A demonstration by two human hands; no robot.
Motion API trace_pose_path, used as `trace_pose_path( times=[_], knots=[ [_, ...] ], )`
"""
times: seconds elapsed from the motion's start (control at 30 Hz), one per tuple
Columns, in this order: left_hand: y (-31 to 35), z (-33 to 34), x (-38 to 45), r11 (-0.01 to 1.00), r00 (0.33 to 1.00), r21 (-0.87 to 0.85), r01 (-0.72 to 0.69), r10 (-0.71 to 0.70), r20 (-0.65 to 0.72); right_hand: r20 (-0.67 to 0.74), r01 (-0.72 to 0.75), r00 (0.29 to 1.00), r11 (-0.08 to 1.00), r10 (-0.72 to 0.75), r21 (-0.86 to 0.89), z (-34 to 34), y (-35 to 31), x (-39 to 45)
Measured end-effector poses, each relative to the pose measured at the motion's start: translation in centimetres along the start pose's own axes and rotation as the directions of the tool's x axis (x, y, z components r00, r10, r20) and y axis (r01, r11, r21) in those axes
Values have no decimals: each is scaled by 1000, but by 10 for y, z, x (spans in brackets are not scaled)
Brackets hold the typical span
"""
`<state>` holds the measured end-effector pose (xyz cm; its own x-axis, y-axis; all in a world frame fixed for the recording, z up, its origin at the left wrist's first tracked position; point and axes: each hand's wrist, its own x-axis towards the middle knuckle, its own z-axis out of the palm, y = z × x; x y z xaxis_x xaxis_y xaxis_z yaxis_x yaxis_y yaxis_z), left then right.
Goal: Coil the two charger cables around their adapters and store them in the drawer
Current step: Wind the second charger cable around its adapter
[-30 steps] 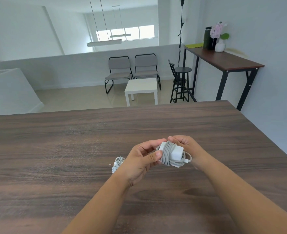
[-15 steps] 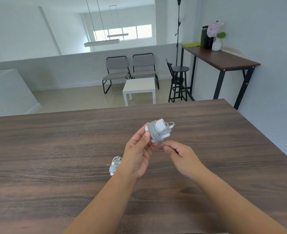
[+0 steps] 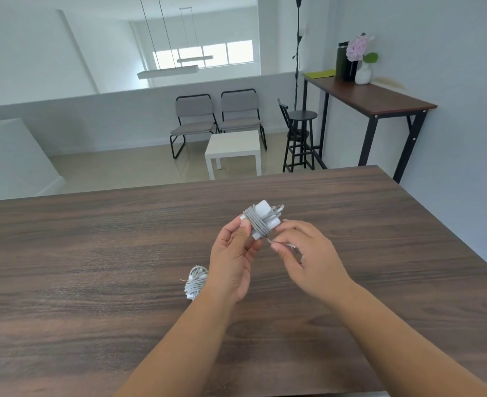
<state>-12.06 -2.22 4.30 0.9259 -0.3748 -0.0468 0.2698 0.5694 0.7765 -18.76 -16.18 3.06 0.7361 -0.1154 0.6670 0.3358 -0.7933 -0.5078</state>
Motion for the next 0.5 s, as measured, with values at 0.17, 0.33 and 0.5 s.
trace_pose_path(
  times=[0.17, 0.33, 0.5],
  knots=[
    [13, -12, 1, 981, 988, 176, 81, -102, 116, 60, 6, 998, 996, -12, 84, -15, -2, 7],
    [25, -20, 2, 932, 959, 318, 172, -233, 164, 183, -97, 981, 981, 65, 169, -27, 1, 11],
    [22, -17, -3, 898, 903, 406, 170, -307, 300, 204, -296, 950, 891, 237, 344, -36, -2, 12]
  ],
)
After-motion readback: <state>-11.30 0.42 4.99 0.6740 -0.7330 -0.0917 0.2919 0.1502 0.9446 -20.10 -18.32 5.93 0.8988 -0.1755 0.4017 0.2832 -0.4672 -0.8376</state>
